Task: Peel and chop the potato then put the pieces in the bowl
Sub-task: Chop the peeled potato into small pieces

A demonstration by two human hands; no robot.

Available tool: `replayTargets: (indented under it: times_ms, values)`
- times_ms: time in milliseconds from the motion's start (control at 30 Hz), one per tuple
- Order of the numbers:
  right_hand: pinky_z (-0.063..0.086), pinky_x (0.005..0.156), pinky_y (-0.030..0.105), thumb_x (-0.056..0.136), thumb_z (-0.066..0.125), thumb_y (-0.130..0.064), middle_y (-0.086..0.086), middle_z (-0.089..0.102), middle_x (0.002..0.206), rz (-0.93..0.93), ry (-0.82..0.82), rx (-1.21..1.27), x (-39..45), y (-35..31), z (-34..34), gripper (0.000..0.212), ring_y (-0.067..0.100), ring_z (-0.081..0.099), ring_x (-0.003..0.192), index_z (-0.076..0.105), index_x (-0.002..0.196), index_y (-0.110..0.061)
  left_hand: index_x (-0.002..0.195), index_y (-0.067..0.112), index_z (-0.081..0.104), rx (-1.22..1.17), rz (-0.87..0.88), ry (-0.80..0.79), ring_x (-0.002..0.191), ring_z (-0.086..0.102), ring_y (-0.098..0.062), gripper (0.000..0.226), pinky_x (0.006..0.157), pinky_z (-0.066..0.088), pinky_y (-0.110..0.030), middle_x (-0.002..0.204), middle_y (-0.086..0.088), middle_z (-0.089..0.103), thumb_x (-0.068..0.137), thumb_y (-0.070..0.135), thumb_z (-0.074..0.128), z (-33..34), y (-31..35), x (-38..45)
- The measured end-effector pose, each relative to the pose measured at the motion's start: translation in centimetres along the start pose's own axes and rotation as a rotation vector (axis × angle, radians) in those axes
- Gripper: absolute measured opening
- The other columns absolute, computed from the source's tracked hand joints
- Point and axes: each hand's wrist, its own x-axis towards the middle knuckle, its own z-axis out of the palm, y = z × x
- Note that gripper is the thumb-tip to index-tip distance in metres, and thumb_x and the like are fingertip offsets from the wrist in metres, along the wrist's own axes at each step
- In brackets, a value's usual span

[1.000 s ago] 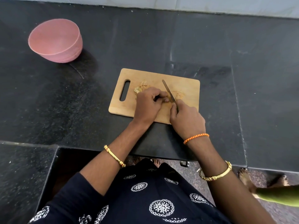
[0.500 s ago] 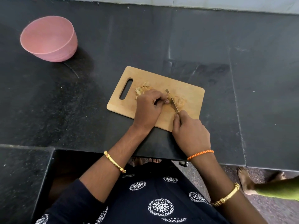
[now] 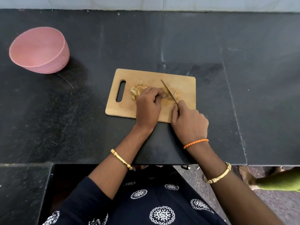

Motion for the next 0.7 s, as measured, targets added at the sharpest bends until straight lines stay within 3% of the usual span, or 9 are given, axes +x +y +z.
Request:
replayTargets:
  times_ms: [167,433,600,700]
  values:
    - [0.027,0.052,0.03,0.099,0.032,-0.036,0.003,0.038,0.058,-0.016,0.027,0.009,1.8,0.5,0.4,0.028,0.034,0.044,0.056,0.048,0.093,-0.014,0.082,0.007,0.067,-0.008,-0.012,-0.05,0.076,0.06,-0.014,0.006,0.07,0.052,-0.032,0.081,-0.003,0.066,0.079,0.002,0.068,0.2,0.0,1.8]
    - [0.03,0.052,0.031,0.097,0.036,-0.037,-0.002,0.032,0.051,-0.029,0.029,0.052,2.7,1.2,0.4,0.029,0.031,0.039,0.054,0.051,0.087,-0.015,0.093,0.005,0.068,0.142,-0.004,-0.249,0.077,0.06,-0.017,0.016,0.074,0.052,-0.034,0.086,-0.006,0.067,0.078,0.009,0.072,-0.9,0.9,3.5]
    - [0.034,0.052,0.031,0.097,0.036,-0.038,0.0,0.036,0.051,-0.049,0.032,0.081,2.9,1.4,0.3,0.029,0.034,0.044,0.055,0.05,0.085,-0.016,0.101,0.008,0.07,0.218,0.026,-0.337,0.078,0.059,-0.013,0.021,0.078,0.049,-0.024,0.096,-0.007,0.069,0.08,0.012,0.071,-1.9,1.1,5.0]
    - [0.038,0.051,0.032,0.096,0.037,-0.039,-0.001,0.035,0.05,-0.068,0.022,0.076,3.4,1.7,0.1,0.029,0.033,0.047,0.056,0.05,0.084,-0.016,0.102,0.01,0.071,0.217,0.018,-0.359,0.076,0.06,-0.014,0.026,0.076,0.051,-0.029,0.094,-0.005,0.07,0.078,0.019,0.074,-1.9,0.8,5.3]
